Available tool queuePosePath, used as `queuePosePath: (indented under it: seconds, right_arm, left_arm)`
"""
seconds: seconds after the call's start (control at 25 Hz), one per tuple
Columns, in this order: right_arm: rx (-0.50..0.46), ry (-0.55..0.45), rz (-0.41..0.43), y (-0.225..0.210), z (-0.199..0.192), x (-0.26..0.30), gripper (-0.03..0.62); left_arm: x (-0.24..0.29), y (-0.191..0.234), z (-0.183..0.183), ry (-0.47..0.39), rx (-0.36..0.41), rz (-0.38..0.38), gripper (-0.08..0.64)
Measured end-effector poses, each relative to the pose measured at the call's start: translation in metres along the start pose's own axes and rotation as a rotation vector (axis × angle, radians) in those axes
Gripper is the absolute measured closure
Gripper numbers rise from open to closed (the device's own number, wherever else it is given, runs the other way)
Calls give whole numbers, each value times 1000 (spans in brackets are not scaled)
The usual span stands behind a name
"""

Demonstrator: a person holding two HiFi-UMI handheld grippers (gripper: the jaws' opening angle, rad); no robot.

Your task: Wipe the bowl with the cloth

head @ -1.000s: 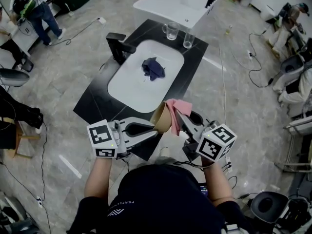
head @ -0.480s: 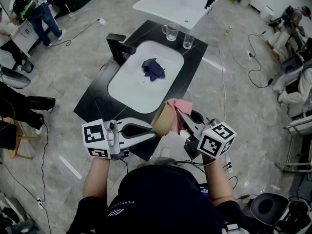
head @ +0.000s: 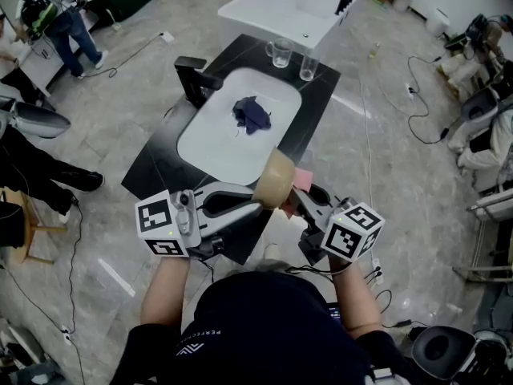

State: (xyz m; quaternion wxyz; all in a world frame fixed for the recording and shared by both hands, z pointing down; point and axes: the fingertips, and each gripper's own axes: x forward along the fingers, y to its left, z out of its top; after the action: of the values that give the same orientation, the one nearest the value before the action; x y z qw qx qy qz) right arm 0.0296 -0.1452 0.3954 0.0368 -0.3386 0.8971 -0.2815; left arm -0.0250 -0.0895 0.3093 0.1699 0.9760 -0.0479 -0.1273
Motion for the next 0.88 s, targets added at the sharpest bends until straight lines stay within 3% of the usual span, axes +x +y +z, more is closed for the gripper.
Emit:
queuePosePath:
  seconds: [0.36,0.68,0.88]
  right_arm:
    - [-30,37,49,20,-11,8,549]
    - [-70,62,79,31,-14,16,549]
    - [-98,59,106,43,-10,14,549]
  left_arm:
    - [6,26,14,-75,-7,94,540]
    - [10,44,12,-82,23,182,540]
    - [5,57,2,-39,34,265,540]
